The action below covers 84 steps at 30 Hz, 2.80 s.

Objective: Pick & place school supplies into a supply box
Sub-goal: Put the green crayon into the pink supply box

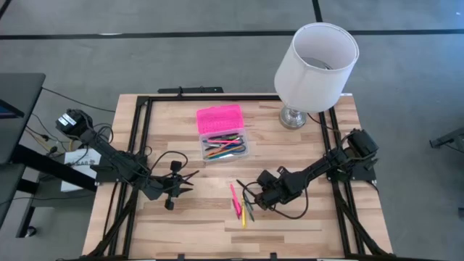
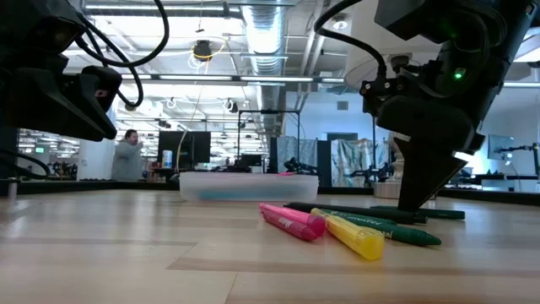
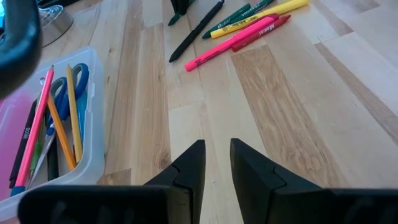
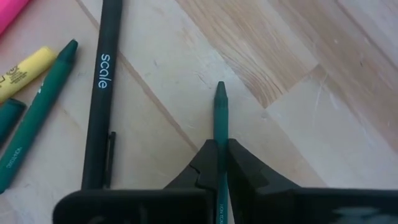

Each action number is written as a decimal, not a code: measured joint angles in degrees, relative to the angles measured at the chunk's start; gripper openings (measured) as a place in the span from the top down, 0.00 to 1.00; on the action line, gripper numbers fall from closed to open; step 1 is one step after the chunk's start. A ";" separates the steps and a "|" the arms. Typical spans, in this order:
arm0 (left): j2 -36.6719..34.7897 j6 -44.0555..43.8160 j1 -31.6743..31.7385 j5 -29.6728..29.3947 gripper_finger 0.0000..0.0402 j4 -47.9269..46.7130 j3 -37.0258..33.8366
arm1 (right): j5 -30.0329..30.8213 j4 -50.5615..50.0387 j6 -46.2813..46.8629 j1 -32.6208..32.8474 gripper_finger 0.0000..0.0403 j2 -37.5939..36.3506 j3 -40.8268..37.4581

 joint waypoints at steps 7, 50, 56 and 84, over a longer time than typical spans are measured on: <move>0.00 -0.02 0.00 0.00 0.82 0.01 0.00 | 0.01 0.26 -0.10 0.00 0.99 0.03 0.00; 0.02 -0.09 -0.02 -0.02 0.82 -0.01 0.00 | 2.48 3.33 -5.55 -0.04 0.98 0.21 -0.12; 0.02 -0.09 -0.01 -0.02 0.82 -0.01 0.00 | 3.96 8.42 -12.14 -0.11 0.99 0.44 -0.17; 0.02 -1.05 -0.02 -0.03 0.82 -0.97 0.02 | 26.27 39.76 -60.81 -9.27 1.00 0.20 -0.04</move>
